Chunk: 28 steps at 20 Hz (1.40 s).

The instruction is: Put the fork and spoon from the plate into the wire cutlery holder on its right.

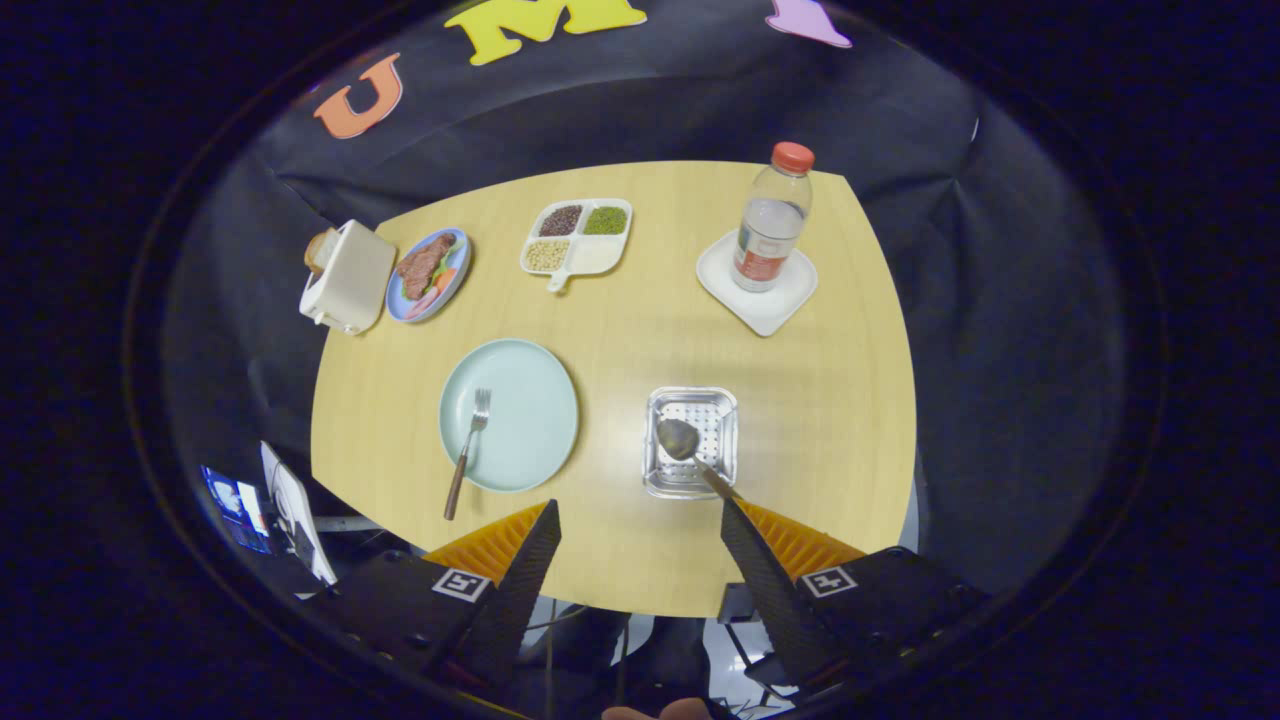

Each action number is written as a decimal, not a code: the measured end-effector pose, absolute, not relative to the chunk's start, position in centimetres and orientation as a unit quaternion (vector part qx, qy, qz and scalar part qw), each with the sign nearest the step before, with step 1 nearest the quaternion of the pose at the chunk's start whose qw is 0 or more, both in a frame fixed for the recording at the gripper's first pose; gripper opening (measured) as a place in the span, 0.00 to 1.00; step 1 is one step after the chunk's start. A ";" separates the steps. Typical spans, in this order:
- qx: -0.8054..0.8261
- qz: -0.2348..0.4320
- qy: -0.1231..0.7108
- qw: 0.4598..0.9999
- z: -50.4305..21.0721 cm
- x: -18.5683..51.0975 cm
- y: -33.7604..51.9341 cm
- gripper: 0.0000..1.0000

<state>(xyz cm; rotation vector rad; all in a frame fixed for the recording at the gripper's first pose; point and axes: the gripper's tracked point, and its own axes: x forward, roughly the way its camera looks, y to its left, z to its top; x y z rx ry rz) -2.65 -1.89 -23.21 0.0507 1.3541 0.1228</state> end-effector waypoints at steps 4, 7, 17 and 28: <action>0.030 0.077 0.638 0.766 -24.3 -3.8 4.0 0.96; 0.043 0.079 0.653 0.752 -25.9 -5.2 7.6 0.96; 0.038 0.062 0.688 0.722 -33.9 -8.5 18.2 0.97; 0.057 0.001 0.722 0.689 -41.4 -9.4 21.6 0.67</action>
